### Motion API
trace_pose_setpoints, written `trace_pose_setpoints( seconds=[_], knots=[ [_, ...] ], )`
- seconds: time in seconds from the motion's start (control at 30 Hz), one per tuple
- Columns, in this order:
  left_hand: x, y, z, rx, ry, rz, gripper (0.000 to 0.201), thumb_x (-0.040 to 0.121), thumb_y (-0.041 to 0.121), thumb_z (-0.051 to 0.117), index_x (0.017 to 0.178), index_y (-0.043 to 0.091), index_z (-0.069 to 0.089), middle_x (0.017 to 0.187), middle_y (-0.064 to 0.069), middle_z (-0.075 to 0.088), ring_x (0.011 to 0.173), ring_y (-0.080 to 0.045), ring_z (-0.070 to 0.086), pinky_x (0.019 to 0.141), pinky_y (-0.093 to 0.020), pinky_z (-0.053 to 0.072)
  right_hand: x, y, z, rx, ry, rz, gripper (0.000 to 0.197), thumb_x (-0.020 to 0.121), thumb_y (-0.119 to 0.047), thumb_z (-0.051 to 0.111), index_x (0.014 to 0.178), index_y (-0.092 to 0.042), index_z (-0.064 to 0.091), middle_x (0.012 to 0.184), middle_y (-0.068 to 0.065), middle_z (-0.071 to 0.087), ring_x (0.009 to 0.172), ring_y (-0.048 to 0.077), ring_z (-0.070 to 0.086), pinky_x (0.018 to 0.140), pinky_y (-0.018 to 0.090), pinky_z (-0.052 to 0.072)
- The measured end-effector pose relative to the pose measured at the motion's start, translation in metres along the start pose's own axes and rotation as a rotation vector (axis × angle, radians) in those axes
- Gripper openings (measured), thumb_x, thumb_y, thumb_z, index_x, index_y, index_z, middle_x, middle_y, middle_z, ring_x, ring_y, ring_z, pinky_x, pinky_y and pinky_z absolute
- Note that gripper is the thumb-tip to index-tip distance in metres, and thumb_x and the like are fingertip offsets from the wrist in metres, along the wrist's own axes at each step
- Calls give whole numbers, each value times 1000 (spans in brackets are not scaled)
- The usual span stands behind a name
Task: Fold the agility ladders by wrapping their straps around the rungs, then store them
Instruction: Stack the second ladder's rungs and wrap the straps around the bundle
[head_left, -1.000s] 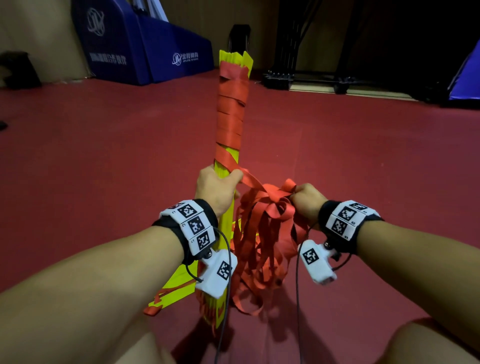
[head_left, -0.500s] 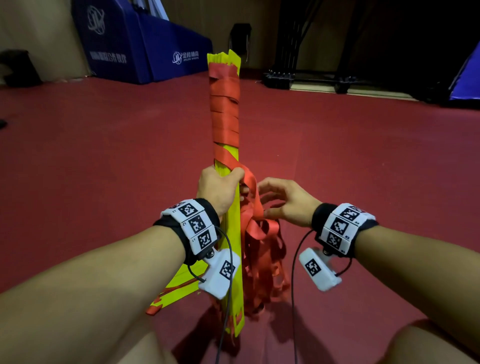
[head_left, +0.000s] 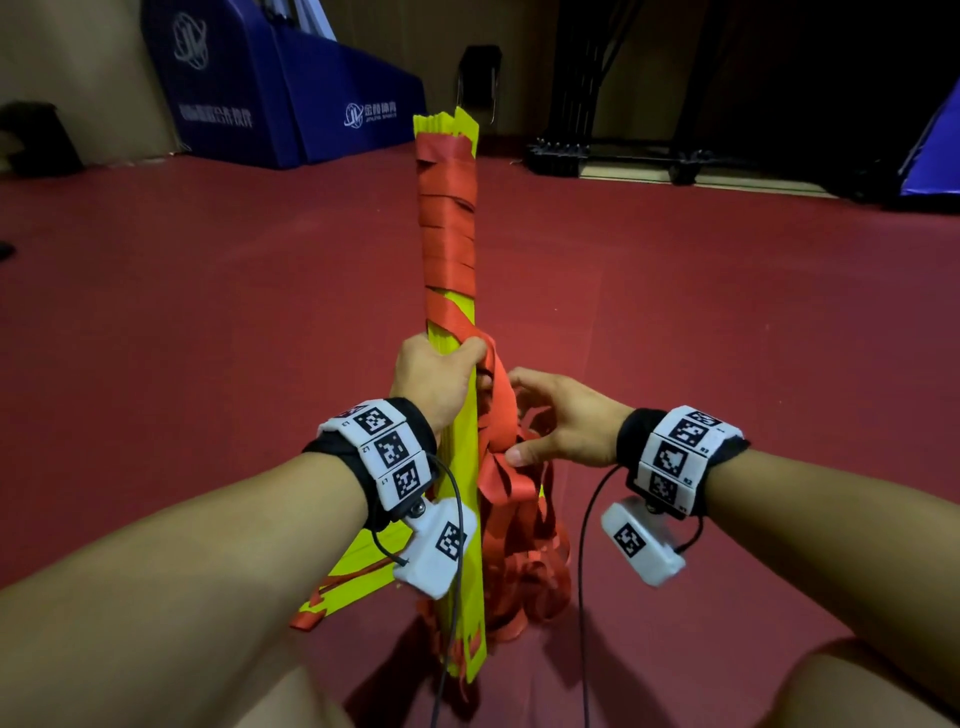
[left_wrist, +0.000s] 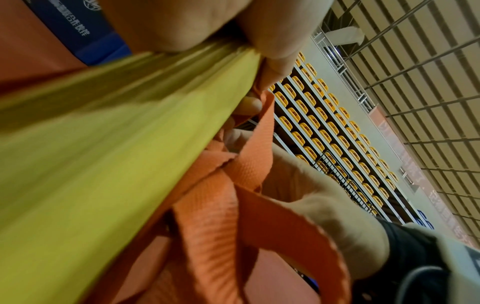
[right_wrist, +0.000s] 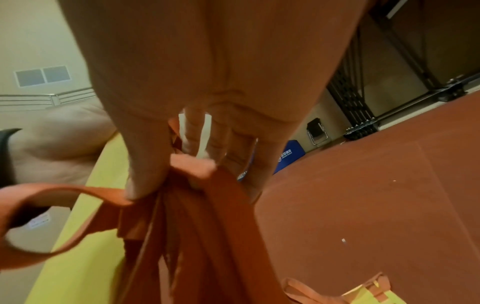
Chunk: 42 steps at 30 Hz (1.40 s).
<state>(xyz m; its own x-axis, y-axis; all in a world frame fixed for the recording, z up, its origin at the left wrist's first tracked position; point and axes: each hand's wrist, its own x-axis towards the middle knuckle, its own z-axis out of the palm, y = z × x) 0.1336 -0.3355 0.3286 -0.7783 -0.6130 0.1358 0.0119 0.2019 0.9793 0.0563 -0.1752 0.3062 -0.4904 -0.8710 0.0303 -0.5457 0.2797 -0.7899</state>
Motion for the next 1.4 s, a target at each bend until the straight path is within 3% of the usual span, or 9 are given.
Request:
trace_pose_setpoints(
  seconds=[0.13, 0.33, 0.5, 0.6, 0.8, 1.0, 1.23, 1.33, 1.4],
  knots=[
    [1, 0, -1, 47, 3, 36, 26, 69, 30, 63, 61, 5, 61, 53, -12, 60, 47, -27, 59, 54, -36, 52, -1, 1, -4, -13, -16, 17, 39, 79, -25, 81, 112, -27, 61, 105, 8, 68, 96, 18, 65, 89, 38, 51],
    [8, -2, -8, 86, 66, 35, 18, 83, 12, 66, 66, 5, 65, 46, 2, 59, 40, -9, 59, 45, -20, 44, -5, -1, -13, 313, 136, 120, 7, 95, -10, 63, 100, -11, 59, 77, 8, 60, 53, 10, 59, 53, 25, 52],
    [13, -3, -7, 81, 106, 27, 18, 81, 16, 66, 70, 1, 68, 46, 0, 60, 42, -17, 57, 55, -32, 52, -3, -2, -15, 560, 221, 183, 31, 96, -10, 58, 125, 0, 57, 98, 20, 60, 75, 25, 60, 61, 30, 58],
    [17, -5, -11, 93, 139, 12, 18, 79, 18, 66, 68, 4, 68, 45, 0, 60, 43, -18, 58, 59, -36, 56, -2, -2, -16, 663, 289, 193, 58, 79, -26, 73, 129, -1, 58, 107, 24, 61, 95, 32, 53, 77, 38, 53],
    [19, -8, -16, 155, 139, -21, 21, 79, 19, 67, 68, 2, 70, 45, 0, 60, 47, -23, 60, 63, -40, 58, -4, -11, -16, 646, 367, 180, 22, 104, -6, 44, 109, 6, 61, 61, 3, 67, 50, 10, 62, 49, 21, 51],
    [7, -10, -8, 335, -15, -7, 21, 76, 28, 70, 70, 10, 62, 64, -12, 68, 68, -34, 69, 67, -42, 57, 0, -11, -14, 520, 516, 182, 37, 105, -9, 43, 72, -9, 59, 59, -2, 63, 52, 9, 57, 56, 24, 49],
    [0, -3, -6, 405, -67, 44, 24, 73, 33, 65, 67, 10, 59, 69, -14, 69, 71, -35, 68, 67, -41, 54, -6, -13, -22, 494, 670, 230, 39, 106, -20, 45, 76, -8, 66, 61, 0, 65, 53, 6, 60, 61, 21, 53],
    [1, -1, -5, 370, -46, 32, 34, 65, 37, 60, 74, 5, 68, 69, -14, 70, 70, -35, 69, 70, -45, 58, -5, -8, -27, 559, 763, 255, 31, 106, -17, 45, 82, -8, 64, 70, 5, 59, 64, 15, 57, 71, 30, 50],
    [3, -1, -4, 350, -26, 30, 38, 63, 38, 57, 74, 4, 69, 68, -14, 70, 68, -35, 70, 70, -46, 60, -7, -6, -30, 605, 828, 307, 33, 104, -21, 49, 77, -10, 63, 63, 5, 58, 59, 21, 55, 61, 29, 48]
  ],
)
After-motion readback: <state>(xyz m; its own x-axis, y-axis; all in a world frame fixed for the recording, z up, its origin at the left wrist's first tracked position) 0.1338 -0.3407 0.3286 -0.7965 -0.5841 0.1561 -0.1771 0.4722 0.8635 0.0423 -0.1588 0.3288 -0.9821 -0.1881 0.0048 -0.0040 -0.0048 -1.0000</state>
